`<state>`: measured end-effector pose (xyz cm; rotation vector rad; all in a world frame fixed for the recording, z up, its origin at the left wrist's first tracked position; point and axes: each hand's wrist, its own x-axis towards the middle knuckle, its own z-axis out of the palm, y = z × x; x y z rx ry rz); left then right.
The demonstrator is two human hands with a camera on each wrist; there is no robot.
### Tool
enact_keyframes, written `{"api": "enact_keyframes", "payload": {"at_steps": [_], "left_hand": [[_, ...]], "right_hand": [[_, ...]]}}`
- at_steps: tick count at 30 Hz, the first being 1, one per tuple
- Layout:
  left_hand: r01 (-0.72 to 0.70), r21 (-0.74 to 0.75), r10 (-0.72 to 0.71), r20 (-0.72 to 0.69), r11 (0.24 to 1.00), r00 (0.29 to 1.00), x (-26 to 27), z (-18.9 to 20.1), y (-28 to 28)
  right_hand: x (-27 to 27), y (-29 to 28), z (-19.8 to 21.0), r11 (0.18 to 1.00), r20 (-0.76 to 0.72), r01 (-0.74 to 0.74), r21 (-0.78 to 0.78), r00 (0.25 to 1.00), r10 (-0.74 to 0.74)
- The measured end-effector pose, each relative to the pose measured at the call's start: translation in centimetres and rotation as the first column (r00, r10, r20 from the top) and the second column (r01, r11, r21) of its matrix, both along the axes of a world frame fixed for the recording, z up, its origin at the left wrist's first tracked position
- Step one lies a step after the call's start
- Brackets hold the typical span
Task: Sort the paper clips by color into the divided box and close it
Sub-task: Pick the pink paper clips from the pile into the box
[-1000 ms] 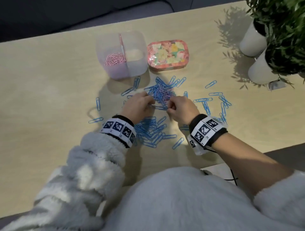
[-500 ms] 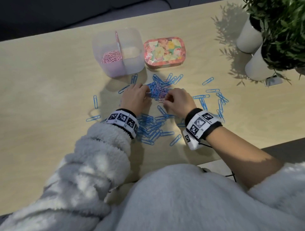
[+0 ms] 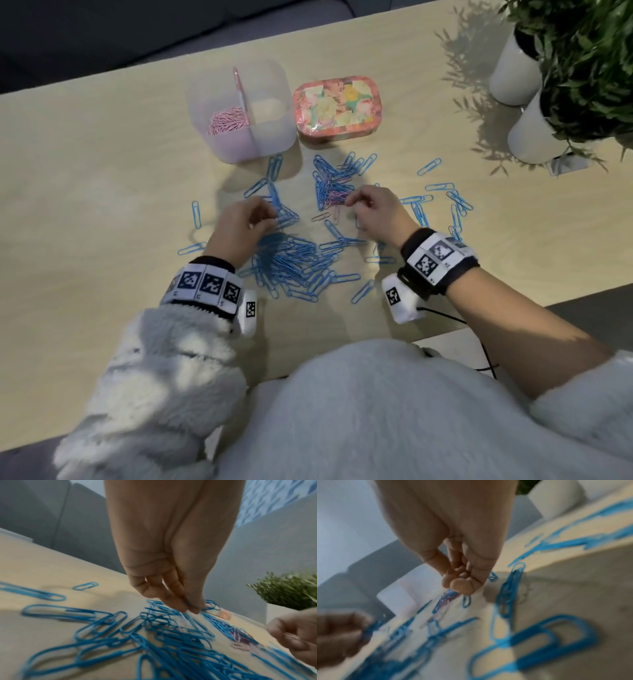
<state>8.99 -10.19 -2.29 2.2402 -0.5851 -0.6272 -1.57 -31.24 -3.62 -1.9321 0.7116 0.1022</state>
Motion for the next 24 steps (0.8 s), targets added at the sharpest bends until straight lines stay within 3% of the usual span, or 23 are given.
{"api": "enact_keyframes", "payload": {"at_steps": [2,3,4,6,8,10,12,15,18,21,24], "left_hand": [[-0.046,-0.067,0.04,-0.082,0.997,0.996,0.0,0.0,0.4],[-0.081,-0.093,0.072,-0.092,0.992,0.993,0.0,-0.1,0.6],[-0.119,-0.109,0.11,-0.083,0.987,0.99,0.1,-0.1,0.7],[-0.194,-0.099,0.192,-0.033,0.976,0.981,0.3,0.0,1.2],[-0.235,0.01,0.233,0.093,0.972,0.968,0.6,0.1,1.8],[-0.246,0.211,0.189,0.258,0.946,0.948,0.7,0.2,2.1],[-0.231,0.303,0.13,0.321,0.924,0.938,0.3,0.3,1.7],[-0.202,0.309,0.081,0.363,0.929,0.928,-0.2,0.2,0.9],[-0.191,0.367,0.047,0.367,0.91,0.929,-0.8,-0.5,0.6],[-0.174,0.395,0.029,0.346,0.902,0.938,-1.6,-1.1,0.3],[-0.141,0.404,-0.027,0.382,0.904,0.924,-2.0,-1.4,-0.1]], "right_hand": [[0.8,-0.1,0.6,0.954,-0.036,0.162,0.25,0.987,-0.158],[1.2,0.0,0.9,0.937,-0.026,0.171,0.306,0.985,-0.171],[1.6,0.1,1.1,0.954,0.004,0.116,0.276,0.993,-0.122],[2.2,0.8,0.9,0.993,0.054,-0.12,0.018,0.991,0.119],[2.7,1.6,0.7,0.929,-0.003,-0.307,-0.209,0.95,0.313],[3.2,2.1,0.3,0.822,-0.106,-0.425,-0.378,0.902,0.418],[3.5,2.3,0.1,0.752,-0.181,-0.5,-0.43,0.863,0.471],[3.5,2.6,0.0,0.738,-0.211,-0.538,-0.408,0.842,0.497],[2.7,1.9,0.2,0.879,-0.077,-0.375,-0.296,0.926,0.369],[1.7,0.4,1.0,0.998,0.044,-0.044,-0.052,0.998,0.047],[1.0,-0.7,0.9,0.922,-0.111,0.273,0.274,0.961,-0.252]]}}
